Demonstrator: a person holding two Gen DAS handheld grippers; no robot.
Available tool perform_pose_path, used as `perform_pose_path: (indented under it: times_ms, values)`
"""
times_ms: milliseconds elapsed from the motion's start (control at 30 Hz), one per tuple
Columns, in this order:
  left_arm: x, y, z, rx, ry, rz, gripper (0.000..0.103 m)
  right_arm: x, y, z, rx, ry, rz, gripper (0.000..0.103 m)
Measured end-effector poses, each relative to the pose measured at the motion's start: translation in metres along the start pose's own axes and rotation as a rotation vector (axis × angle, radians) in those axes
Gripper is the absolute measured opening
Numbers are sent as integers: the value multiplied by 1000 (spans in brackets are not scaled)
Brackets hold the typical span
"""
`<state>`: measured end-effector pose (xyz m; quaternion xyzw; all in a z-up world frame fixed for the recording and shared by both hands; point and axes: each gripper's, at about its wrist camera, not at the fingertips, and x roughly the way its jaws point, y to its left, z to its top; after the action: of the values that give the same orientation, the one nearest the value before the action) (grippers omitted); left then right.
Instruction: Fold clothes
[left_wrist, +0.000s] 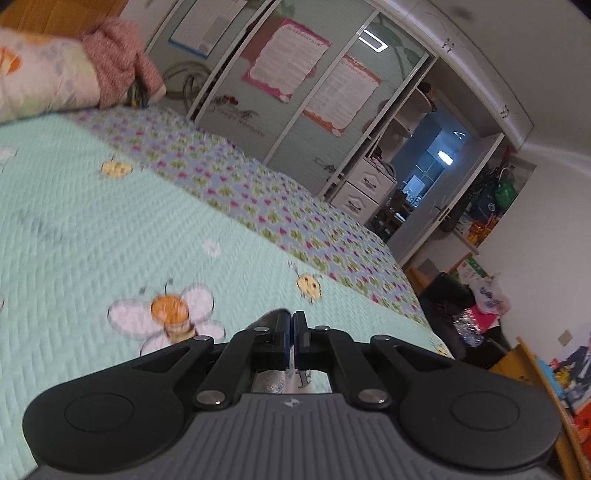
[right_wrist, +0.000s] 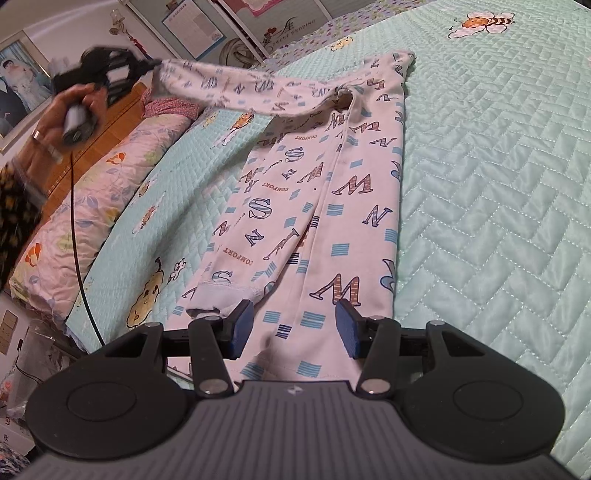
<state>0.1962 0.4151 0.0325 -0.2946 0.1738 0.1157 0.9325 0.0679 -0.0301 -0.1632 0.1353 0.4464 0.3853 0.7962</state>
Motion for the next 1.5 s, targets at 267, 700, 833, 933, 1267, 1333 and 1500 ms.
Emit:
perform_pose_path:
  times_ms: [267, 700, 833, 933, 1267, 1333, 1500]
  values:
    - [25, -11, 7, 48, 12, 51, 0, 0, 1, 3, -20, 20, 1, 51]
    - [-12, 56, -52, -80, 119, 11, 0, -20, 3, 11, -33, -9, 1, 53]
    - [-15, 56, -53, -89, 120, -14, 0, -29, 5, 20, -74, -78, -134, 53]
    - [-20, 48, -54, -84, 128, -49, 0, -24, 8, 28, -128, -112, -272, 53]
    - [-21, 17, -40, 24, 153, -136, 0, 24, 11, 68, -307, -145, -403, 54]
    - [-25, 15, -35, 30, 140, -148, 0, 36, 6, 70, -319, -106, -421, 55]
    - [-39, 19, -22, 27, 105, -166, 0, 47, 1, 67, -338, -61, -454, 63]
